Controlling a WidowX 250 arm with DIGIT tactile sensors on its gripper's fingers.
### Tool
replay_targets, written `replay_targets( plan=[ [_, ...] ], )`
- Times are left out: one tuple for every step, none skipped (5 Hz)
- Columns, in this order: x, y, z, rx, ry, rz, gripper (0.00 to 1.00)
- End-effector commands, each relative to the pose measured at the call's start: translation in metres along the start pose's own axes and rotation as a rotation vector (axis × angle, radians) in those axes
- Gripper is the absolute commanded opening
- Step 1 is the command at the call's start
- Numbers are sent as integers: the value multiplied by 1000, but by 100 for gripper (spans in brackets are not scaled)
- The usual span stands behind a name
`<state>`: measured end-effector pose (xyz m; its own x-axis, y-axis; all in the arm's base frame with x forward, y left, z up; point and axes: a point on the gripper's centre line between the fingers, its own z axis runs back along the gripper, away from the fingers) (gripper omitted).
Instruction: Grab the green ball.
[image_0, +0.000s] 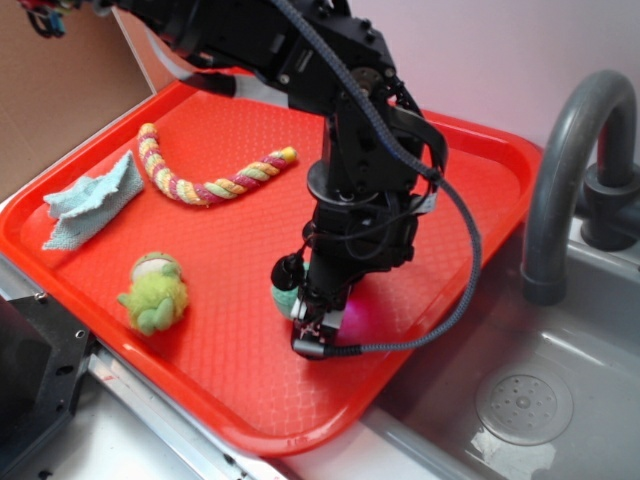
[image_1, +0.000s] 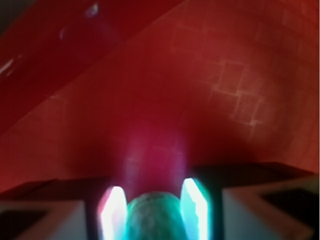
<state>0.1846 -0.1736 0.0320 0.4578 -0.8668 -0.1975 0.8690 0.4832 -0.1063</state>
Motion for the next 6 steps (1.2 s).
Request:
replay_targets(
  plan=[
    [-23,17,70,-16,-139,265,0],
    [-51,40,119,-4,-217,496,0],
    [-85,44,161,31,-279,725,0],
    [-122,26,195,77,-381,974,0],
    [-135,14,206,60,-411,1218,0],
    [-132,19,199,24,-469,1225,0]
  ],
)
